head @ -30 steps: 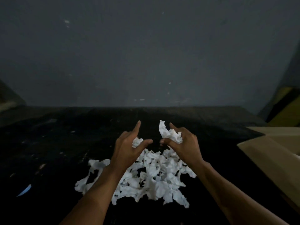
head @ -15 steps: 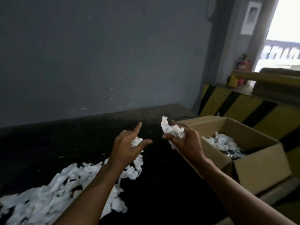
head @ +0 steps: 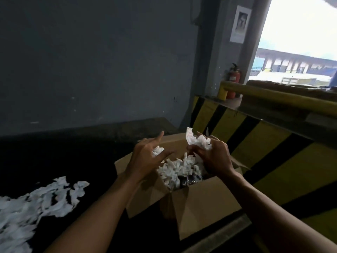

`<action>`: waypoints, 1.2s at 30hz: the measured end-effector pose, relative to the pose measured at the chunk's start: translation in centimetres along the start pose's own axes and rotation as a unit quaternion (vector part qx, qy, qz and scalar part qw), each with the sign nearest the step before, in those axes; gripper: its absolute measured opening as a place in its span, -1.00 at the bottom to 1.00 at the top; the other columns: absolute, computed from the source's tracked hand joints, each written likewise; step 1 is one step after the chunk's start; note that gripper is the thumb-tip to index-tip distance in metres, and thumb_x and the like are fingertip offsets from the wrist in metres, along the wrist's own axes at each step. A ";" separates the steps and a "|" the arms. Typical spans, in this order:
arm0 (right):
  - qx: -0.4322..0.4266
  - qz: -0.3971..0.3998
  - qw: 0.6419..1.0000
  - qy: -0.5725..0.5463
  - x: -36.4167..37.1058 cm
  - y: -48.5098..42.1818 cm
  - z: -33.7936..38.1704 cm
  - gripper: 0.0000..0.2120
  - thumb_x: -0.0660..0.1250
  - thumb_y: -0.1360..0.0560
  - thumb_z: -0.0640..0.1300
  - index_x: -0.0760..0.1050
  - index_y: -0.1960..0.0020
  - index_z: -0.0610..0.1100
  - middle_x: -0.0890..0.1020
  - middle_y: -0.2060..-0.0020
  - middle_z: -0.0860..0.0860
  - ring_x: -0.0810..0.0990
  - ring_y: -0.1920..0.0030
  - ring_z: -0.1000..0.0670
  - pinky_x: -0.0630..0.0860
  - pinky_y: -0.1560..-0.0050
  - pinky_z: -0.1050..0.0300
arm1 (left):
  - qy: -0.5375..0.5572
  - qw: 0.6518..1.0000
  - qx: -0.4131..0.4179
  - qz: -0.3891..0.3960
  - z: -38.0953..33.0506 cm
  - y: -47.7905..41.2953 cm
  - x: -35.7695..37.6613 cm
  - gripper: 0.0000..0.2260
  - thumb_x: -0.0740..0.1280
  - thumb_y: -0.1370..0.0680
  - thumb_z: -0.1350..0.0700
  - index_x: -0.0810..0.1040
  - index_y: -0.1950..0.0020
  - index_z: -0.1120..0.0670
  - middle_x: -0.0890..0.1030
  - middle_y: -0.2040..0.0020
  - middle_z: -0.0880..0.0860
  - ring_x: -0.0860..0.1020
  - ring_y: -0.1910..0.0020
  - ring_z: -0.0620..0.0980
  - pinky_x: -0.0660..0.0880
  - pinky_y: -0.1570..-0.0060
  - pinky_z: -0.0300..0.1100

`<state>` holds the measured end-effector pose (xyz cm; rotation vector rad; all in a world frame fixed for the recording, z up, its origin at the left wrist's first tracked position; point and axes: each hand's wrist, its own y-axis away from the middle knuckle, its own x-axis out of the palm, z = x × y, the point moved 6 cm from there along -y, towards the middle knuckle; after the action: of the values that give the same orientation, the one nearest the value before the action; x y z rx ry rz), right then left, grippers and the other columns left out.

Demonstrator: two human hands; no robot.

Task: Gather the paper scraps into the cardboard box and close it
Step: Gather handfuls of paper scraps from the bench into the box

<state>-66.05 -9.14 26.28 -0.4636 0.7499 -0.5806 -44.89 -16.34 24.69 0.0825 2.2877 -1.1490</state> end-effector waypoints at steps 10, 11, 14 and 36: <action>0.032 0.036 0.998 -0.032 1.9 -5.5 -9.7 -0.57 0.47 -0.25 0.27 0.69 0.14 -0.08 0.67 0.07 0.07 0.63 0.15 0.13 0.58 0.13 0.07 | -0.027 0.999 -0.021 0.030 2.4 -7.2 9.9 -0.32 0.32 -0.43 -0.31 0.43 -0.40 0.10 0.66 0.03 0.11 0.53 0.02 -0.02 0.35 0.03 -0.24; 0.034 0.047 0.998 -0.023 2.2 -5.9 -10.4 -0.61 0.48 -0.26 0.24 0.69 0.16 -0.08 0.66 0.10 0.09 0.62 0.15 0.14 0.57 0.13 0.09 | -0.024 0.999 -0.020 0.034 2.7 -7.6 10.9 -0.33 0.32 -0.43 -0.30 0.44 -0.40 0.10 0.66 0.02 0.12 0.54 0.01 0.00 0.35 0.02 -0.24; 0.035 0.066 0.997 -0.009 3.8 -7.3 -12.7 -0.79 0.52 -0.34 0.11 0.66 0.18 -0.03 0.60 0.19 0.21 0.57 0.21 0.27 0.45 0.23 0.41 | -0.015 0.998 -0.037 0.047 3.9 -8.2 13.9 -0.35 0.34 -0.43 -0.26 0.45 -0.39 0.11 0.66 -0.05 0.14 0.55 -0.07 0.06 0.36 -0.06 -0.20; -0.017 0.392 0.920 0.016 22.3 -10.7 -23.5 -0.45 0.50 -0.38 0.14 0.52 -0.23 -0.17 0.57 -0.15 -0.09 0.53 -0.17 -0.10 0.40 -0.09 0.14 | -0.191 0.898 -0.384 0.100 16.0 -2.6 21.7 -0.62 0.27 -0.54 -0.17 0.44 -0.23 0.05 0.61 -0.03 0.12 0.56 -0.01 0.15 0.54 0.07 0.03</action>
<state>-73.65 -35.66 6.22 -0.1512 0.9010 0.1793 -56.42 -34.24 7.89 -0.1909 2.1411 -0.0852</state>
